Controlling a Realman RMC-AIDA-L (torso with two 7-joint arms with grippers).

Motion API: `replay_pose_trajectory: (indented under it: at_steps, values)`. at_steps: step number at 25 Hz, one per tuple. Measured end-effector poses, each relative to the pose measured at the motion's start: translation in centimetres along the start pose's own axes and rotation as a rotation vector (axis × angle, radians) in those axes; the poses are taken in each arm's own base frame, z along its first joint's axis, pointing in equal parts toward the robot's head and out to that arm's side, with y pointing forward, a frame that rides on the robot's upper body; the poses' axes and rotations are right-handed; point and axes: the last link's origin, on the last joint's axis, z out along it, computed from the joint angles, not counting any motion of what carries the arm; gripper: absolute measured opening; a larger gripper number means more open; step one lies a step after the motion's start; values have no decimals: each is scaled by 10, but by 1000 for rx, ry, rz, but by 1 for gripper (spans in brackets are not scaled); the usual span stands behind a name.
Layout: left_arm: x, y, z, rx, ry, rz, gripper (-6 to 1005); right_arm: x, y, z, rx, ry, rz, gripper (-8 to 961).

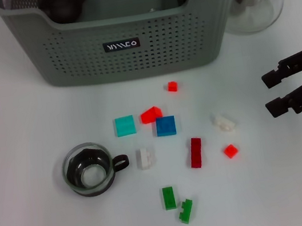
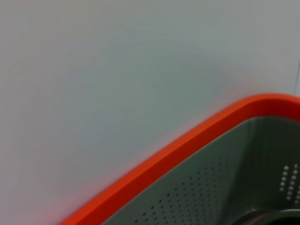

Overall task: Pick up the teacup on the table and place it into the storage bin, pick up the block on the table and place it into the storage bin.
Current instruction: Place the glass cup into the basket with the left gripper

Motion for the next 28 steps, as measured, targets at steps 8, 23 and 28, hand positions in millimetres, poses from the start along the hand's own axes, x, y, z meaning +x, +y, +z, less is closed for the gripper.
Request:
replay_pose_trajectory:
  at_steps: [8,23,28]
  values:
    - [-16,26,22,30,-39,58,52,-2,-1,3,0,-1,0,931]
    - [-38,46,37,16,-87,113,54,0,-2,8,-3,-8,6,931]
    - [-43,47,38,18,-95,129,54,0,-2,9,-4,-8,6,931]
